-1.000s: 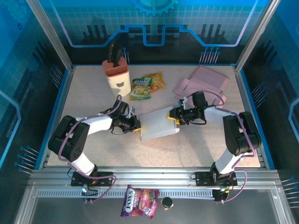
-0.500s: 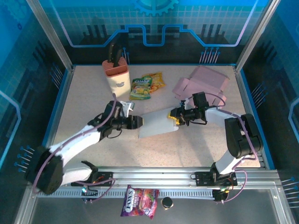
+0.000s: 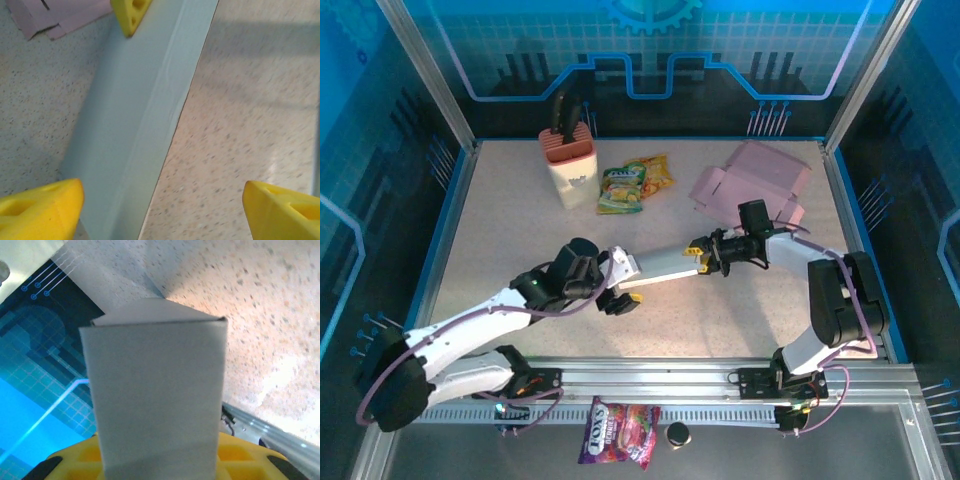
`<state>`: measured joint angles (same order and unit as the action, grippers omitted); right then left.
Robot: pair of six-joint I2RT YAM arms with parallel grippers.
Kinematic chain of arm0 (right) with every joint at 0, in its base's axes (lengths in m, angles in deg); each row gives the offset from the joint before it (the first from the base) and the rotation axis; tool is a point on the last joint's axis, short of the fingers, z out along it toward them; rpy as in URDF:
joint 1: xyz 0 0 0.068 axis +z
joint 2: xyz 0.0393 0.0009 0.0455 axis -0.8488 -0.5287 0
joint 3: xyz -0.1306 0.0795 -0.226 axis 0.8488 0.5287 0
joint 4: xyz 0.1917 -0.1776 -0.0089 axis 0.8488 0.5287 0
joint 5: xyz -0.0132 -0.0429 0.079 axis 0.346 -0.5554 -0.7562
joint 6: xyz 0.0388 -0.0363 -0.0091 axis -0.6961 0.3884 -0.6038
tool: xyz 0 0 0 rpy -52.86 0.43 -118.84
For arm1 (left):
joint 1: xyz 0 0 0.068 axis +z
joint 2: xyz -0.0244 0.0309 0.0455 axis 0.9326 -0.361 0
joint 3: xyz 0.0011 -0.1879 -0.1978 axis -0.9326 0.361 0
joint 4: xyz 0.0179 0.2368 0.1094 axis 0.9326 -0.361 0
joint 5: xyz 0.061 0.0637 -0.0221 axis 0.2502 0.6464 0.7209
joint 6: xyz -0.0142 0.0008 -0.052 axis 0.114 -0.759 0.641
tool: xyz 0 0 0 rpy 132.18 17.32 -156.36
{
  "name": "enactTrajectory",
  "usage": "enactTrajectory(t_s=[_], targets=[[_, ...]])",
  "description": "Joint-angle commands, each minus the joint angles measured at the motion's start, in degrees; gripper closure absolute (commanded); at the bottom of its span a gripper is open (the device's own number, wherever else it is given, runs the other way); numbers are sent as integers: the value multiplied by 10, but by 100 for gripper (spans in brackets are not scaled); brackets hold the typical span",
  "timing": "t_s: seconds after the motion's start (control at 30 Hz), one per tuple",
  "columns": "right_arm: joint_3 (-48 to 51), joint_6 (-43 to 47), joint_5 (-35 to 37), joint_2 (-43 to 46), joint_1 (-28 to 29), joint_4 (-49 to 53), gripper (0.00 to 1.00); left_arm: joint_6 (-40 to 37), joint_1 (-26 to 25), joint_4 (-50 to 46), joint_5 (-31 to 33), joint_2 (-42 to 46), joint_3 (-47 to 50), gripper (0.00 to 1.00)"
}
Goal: Fold the paper box
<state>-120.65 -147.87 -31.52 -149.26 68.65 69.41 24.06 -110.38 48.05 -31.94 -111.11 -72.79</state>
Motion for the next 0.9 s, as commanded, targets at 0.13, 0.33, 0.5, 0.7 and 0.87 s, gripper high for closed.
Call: enactTrajectory(t_s=[0.13,0.33,0.5,0.7,0.87], targets=[[47,-97,-45,42,-21,40,74,-101,-11,1,42,-49,-26,17],[94,-149,-62,57,-22,2,75,-100,-13,17,53,-75,-26,21],[121,-171,-65,63,-23,-14,75,-84,-14,17,53,-87,-35,35],[135,-197,-58,64,-26,-45,65,-61,-14,7,29,-88,-42,51],[128,-177,-38,78,-45,-27,50,-49,-14,-27,6,-83,-60,56]])
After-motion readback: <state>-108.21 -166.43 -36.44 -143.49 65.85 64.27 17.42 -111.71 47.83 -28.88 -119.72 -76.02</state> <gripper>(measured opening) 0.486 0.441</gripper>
